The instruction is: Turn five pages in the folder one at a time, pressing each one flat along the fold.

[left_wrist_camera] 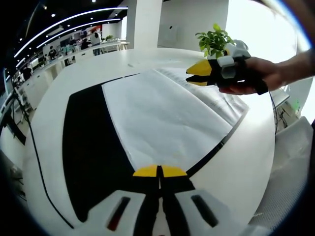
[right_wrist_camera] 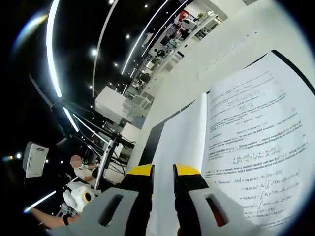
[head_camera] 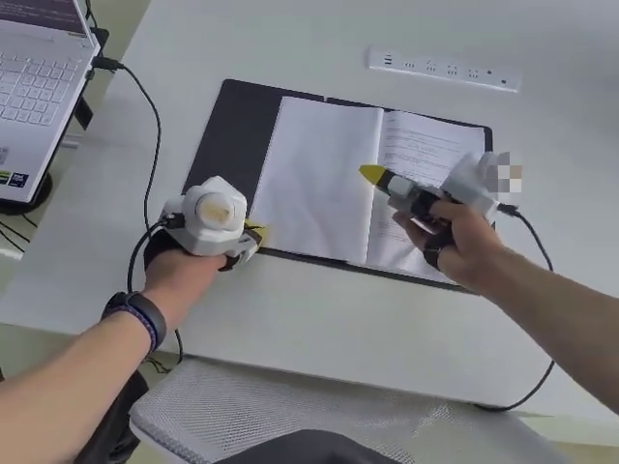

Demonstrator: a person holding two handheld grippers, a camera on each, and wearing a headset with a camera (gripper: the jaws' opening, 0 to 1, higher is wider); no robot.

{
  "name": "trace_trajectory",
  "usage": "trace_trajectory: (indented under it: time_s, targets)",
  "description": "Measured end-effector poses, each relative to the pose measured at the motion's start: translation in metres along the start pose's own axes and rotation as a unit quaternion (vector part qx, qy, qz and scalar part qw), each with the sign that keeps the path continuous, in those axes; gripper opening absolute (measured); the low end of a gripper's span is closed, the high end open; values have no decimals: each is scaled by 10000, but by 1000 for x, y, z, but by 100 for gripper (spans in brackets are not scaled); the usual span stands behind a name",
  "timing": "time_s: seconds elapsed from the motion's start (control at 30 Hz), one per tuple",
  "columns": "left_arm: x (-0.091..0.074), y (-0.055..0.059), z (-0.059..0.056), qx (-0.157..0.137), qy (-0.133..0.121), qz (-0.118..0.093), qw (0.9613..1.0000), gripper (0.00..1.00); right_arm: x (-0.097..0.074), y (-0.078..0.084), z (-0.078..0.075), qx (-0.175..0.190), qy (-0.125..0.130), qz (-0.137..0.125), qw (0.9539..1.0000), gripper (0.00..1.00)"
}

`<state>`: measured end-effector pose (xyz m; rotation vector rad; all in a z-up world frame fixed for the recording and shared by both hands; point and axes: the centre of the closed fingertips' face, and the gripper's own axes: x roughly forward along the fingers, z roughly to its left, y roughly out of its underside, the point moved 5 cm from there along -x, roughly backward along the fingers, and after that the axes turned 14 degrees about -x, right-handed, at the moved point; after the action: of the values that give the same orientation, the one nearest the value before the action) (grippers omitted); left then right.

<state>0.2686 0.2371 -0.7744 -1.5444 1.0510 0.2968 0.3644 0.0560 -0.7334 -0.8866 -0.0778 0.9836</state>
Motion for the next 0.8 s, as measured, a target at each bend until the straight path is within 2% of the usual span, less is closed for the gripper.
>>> trace_trajectory:
  time_s: [0.07, 0.1, 0.23, 0.33, 0.43, 0.53, 0.7, 0.77, 0.8]
  targets:
    - [0, 0, 0, 13, -4, 8, 10000, 0, 4, -2, -2, -40, 42, 12, 10000, 13]
    - [0, 0, 0, 17, -7, 8, 10000, 0, 9, -4, -13, -44, 59, 18, 10000, 12]
    - [1, 0, 0, 18, -22, 13, 10000, 0, 16, -5, -24, 66, 159, 9, 9999, 9]
    - [1, 0, 2, -128, -14, 1, 9999, 0, 19, -4, -32, 147, 242, 13, 9996, 6]
    - [1, 1, 1, -145, -46, -48, 9999, 0, 21, -1, -38, 210, 289, 69, 9993, 4]
    - [1, 1, 2, -183, -45, -76, 9998, 0, 25, -1, -50, 207, 300, 88, 9993, 0]
    - [2, 0, 2, -170, -45, -70, 9998, 0, 30, -4, -62, 196, 202, 49, 9996, 0]
    - [2, 0, 2, -176, -53, -74, 9998, 0, 29, -3, -57, 201, 179, 39, 9996, 0]
    - [2, 0, 2, -170, -55, -71, 9998, 0, 30, -3, -60, 198, 167, 32, 9997, 0]
